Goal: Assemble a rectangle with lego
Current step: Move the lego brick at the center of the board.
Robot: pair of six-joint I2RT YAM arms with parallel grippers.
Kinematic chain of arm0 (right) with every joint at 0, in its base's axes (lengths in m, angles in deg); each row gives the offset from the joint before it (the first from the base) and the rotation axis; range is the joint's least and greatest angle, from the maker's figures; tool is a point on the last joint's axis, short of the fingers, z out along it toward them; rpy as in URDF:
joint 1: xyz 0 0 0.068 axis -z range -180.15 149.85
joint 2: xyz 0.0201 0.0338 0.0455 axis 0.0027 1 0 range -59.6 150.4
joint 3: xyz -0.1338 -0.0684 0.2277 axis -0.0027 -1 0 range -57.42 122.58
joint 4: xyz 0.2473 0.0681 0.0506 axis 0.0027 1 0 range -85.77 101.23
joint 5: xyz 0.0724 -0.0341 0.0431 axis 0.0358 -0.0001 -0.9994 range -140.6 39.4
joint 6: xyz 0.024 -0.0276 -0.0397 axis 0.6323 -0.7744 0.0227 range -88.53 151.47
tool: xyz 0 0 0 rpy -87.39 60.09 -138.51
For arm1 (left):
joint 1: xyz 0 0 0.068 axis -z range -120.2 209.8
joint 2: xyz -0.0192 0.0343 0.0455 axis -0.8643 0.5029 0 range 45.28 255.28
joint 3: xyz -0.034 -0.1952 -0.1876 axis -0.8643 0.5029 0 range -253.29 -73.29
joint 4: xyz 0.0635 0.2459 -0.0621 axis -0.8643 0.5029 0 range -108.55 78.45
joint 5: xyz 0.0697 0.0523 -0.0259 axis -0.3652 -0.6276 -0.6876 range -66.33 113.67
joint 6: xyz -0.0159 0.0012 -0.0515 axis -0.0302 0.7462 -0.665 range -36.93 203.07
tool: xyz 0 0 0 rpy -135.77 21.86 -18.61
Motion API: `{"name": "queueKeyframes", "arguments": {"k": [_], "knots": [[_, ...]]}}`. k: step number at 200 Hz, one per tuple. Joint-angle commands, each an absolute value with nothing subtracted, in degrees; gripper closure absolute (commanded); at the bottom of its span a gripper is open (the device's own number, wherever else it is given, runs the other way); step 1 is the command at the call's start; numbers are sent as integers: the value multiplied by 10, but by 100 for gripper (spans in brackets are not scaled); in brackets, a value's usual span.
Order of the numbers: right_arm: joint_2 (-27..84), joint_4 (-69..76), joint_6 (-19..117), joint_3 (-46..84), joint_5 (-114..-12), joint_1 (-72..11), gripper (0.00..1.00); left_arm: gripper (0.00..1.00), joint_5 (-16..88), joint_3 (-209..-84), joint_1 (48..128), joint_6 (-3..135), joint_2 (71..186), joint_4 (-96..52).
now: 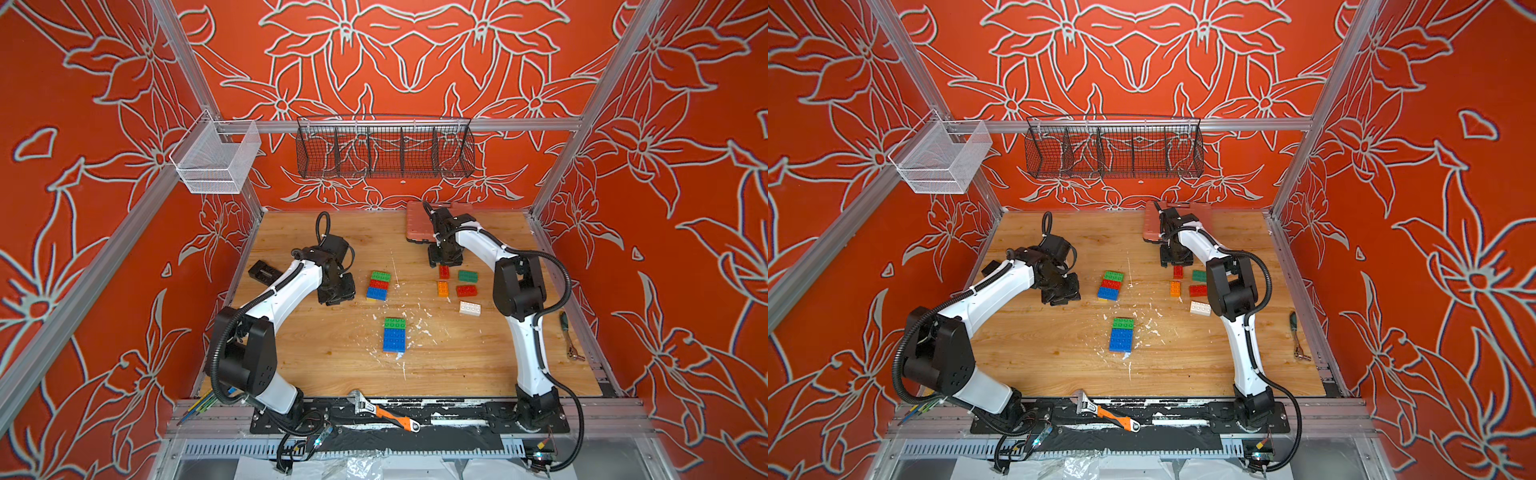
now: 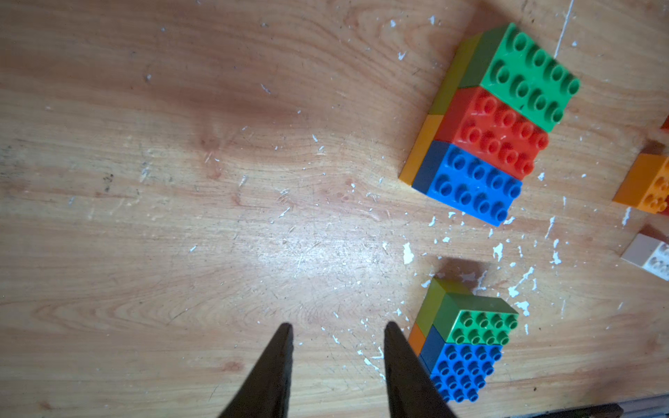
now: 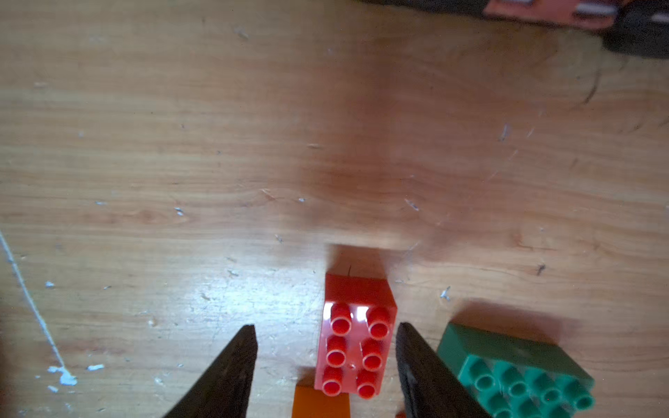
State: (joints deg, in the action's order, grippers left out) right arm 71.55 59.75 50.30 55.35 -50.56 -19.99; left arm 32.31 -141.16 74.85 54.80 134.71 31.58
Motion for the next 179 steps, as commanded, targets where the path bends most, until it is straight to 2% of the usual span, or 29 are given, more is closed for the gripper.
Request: {"name": "queueKeyframes", "arguments": {"k": [1,36,64,79,140,147,172,179], "knots": [[720,626,520,556,-497,-198,37,60,335,-1395,746,563,1349,303],[726,633,520,551,-489,-199,40,59,352,-1385,740,566,1346,282],[729,632,524,548,-487,-198,46,59,364,-1378,739,567,1354,269],[732,634,528,552,-483,-198,54,59,368,-1375,739,569,1354,266],[750,633,528,554,-488,-199,54,59,373,-1356,733,567,1334,260],[747,631,528,550,-487,-199,58,59,372,-1354,733,568,1332,260],[730,627,533,536,-485,-199,81,60,371,-1349,732,567,1326,257],[723,624,536,529,-485,-199,84,59,371,-1349,731,567,1325,256]]}}
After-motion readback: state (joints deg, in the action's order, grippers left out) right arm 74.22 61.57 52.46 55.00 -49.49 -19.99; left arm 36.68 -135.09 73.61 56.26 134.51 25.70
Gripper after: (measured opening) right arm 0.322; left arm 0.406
